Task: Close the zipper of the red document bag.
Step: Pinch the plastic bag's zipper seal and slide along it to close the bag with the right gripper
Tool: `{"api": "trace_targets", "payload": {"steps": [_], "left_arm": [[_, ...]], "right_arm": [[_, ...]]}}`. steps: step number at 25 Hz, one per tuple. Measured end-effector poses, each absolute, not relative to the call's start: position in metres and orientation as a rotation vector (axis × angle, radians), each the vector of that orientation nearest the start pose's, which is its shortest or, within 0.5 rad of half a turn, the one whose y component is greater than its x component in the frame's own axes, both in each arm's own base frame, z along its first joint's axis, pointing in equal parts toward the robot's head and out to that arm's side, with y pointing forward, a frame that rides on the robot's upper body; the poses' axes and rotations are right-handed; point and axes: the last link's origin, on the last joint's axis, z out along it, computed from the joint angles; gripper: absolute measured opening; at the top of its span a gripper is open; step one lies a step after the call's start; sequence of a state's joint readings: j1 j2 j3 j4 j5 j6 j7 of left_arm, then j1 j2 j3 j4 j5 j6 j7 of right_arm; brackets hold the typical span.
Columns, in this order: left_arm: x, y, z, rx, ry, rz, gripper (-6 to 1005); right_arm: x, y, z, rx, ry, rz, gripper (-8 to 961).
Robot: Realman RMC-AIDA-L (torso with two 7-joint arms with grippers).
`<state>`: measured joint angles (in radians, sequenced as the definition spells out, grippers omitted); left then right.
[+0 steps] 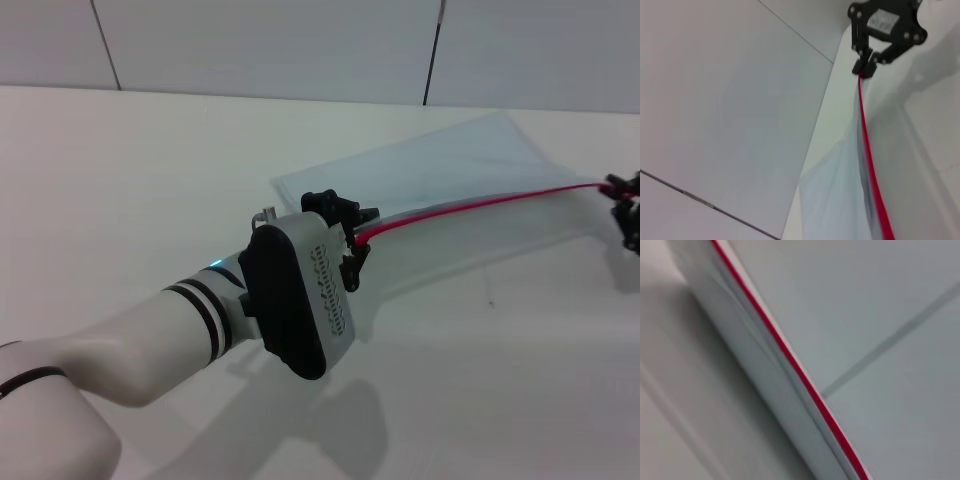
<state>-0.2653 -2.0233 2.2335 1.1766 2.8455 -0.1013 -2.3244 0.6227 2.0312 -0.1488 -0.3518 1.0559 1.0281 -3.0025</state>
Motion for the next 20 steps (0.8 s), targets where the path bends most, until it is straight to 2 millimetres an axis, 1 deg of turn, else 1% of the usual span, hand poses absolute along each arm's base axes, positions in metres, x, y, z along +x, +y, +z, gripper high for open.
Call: {"api": "trace_targets", "payload": {"steps": [5,7,9,11,12,13,14,17,20], "left_arm": [[-0.176,0.321,-0.106,-2.206,0.489,-0.028,32],[-0.176,0.321,-0.105,-2.196,0.493,-0.036,32],[-0.175,0.321,-0.105,-2.170,0.509,-0.065,31],[-0.175,0.319,-0.105,-2.142,0.531,-0.097,31],[-0.175,0.319,-0.105,-2.131,0.539,-0.111,31],[-0.175,0.319,-0.104,-2.117,0.544,-0.127,39],[-0.175,0.319,-0.102,-2.095,0.536,-0.157,47],[-0.174,0.323,-0.095,-2.049,0.474,-0.224,71],[-0.175,0.328,-0.080,-1.961,0.359,-0.324,95]], "right_arm": [[0.352,0.385,0.033,-2.083,-0.131,-0.072,67],[0.355,0.388,0.042,-2.006,-0.051,-0.049,68],[0.355,0.391,0.051,-1.911,0.044,0.023,69],[0.353,0.393,0.054,-1.830,0.126,0.111,70],[0.352,0.393,0.054,-1.810,0.145,0.140,94],[0.347,0.391,0.055,-1.762,0.176,0.232,118],[0.347,0.391,0.055,-1.762,0.176,0.232,142],[0.342,0.378,0.058,-1.682,0.191,0.384,213],[0.337,0.357,0.065,-1.574,0.181,0.549,285]]}}
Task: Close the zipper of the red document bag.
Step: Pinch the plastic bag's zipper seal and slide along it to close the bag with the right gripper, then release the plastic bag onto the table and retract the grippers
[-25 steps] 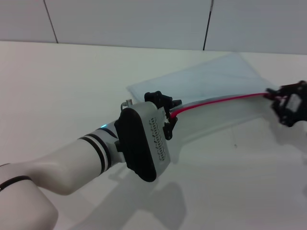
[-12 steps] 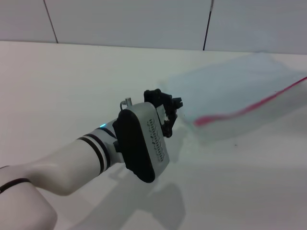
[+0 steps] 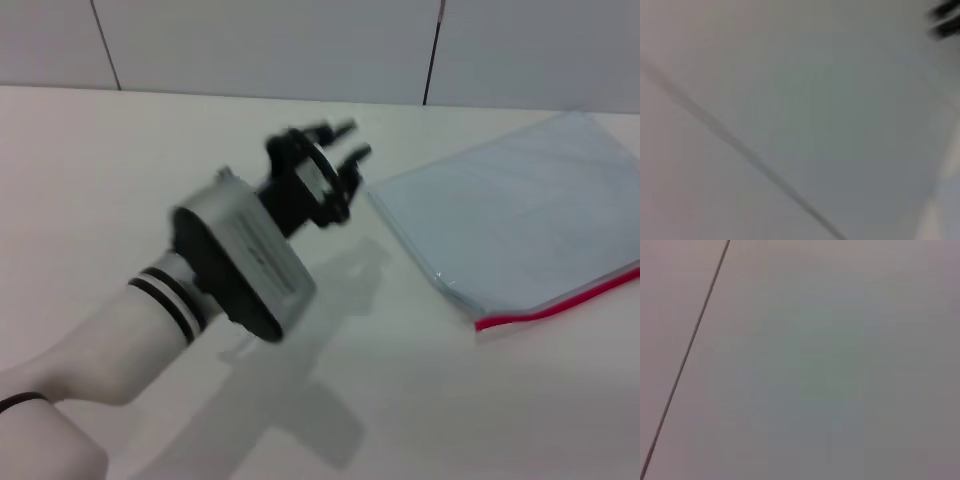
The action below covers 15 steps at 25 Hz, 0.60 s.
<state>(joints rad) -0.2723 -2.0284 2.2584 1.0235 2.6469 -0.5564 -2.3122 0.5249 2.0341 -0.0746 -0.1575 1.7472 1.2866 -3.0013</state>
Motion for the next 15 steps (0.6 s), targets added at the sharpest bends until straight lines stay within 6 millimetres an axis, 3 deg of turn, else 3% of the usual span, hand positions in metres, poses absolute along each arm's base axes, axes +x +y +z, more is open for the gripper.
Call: {"api": "trace_targets", "payload": {"steps": [6,10,15], "left_arm": [[-0.187,0.337,-0.045,-1.759,0.117,-0.538,301],[-0.202,0.338,-0.026,-1.663,0.003,-0.717,498],[-0.230,0.340,-0.004,-1.545,-0.130,-0.848,703]], "right_arm": [[0.326,0.328,0.072,-1.434,0.136,0.746,577],[0.333,0.316,0.074,-1.287,0.222,0.804,747],[0.337,0.314,0.073,-1.241,0.281,0.816,866]]}}
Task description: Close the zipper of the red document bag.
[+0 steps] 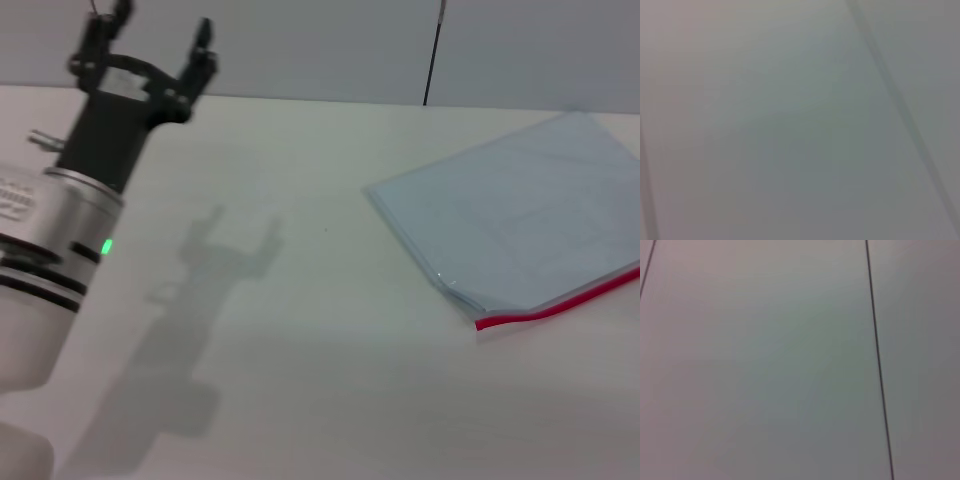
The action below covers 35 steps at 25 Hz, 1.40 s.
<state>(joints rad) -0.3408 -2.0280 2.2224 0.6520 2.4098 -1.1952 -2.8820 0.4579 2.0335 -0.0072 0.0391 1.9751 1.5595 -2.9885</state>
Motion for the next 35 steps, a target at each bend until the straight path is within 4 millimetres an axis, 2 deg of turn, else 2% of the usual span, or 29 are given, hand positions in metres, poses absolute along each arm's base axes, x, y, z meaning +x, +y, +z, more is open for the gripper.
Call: {"api": "trace_targets", "payload": {"steps": [2,7,14,24,35], "left_arm": [[-0.240,0.346,0.002,-1.518,-0.201,-0.873,781],[-0.249,0.353,0.006,-1.488,-0.264,-0.871,842],[-0.259,0.361,0.013,-1.408,-0.368,-0.855,838],[-0.258,0.362,0.012,-1.410,-0.368,-0.859,833],[-0.258,0.362,0.012,-1.411,-0.367,-0.859,832]], "right_arm": [[0.340,0.316,0.073,-1.223,0.322,0.823,890],[0.345,0.321,0.070,-1.221,0.396,0.829,888],[0.345,0.325,0.067,-1.234,0.418,0.821,886],[0.341,0.332,0.056,-1.273,0.461,0.821,884],[0.341,0.333,0.055,-1.278,0.465,0.823,884]]}}
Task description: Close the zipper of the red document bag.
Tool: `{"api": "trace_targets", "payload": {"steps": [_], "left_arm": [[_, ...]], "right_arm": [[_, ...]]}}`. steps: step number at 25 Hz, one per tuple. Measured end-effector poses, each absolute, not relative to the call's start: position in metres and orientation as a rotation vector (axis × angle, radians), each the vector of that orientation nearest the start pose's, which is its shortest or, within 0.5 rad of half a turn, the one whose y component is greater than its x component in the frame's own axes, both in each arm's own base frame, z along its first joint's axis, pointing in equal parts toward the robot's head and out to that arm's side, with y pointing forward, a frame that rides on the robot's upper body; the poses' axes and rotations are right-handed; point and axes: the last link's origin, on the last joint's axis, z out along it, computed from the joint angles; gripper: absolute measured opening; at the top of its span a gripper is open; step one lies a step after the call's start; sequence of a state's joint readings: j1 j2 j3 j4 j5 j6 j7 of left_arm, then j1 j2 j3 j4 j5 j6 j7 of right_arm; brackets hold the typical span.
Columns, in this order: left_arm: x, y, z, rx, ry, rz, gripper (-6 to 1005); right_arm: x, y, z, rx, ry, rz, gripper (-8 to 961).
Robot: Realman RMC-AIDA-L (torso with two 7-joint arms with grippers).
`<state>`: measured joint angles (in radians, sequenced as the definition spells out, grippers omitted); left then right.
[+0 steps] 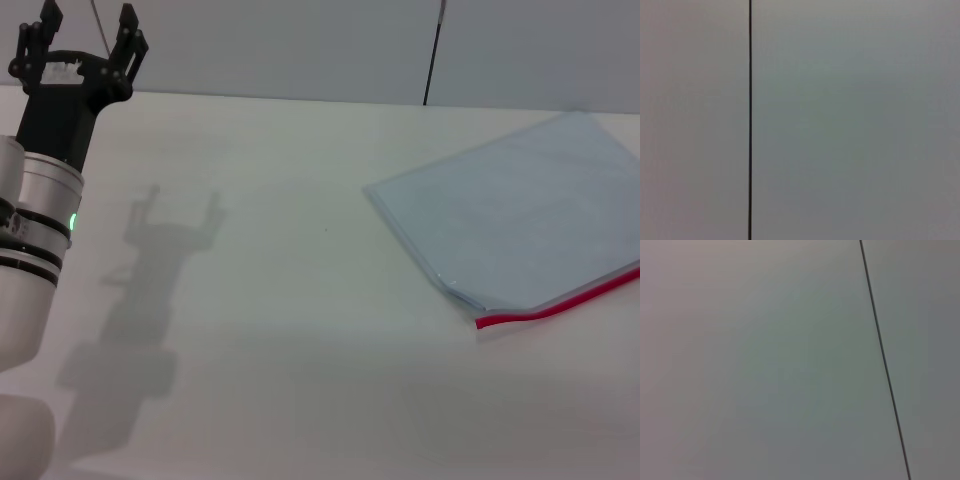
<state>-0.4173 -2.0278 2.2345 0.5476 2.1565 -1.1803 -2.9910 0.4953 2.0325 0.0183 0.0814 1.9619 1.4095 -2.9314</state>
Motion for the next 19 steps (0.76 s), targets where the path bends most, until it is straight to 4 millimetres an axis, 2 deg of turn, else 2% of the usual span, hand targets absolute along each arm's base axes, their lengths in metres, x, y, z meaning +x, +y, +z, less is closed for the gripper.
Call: {"api": "trace_targets", "payload": {"steps": [19], "left_arm": [[-0.2584,0.3611,0.0123,-1.408,-0.368,-0.859,832]], "right_arm": [[0.3413,0.3330,0.0527,-1.281,0.475,0.818,884]]}}
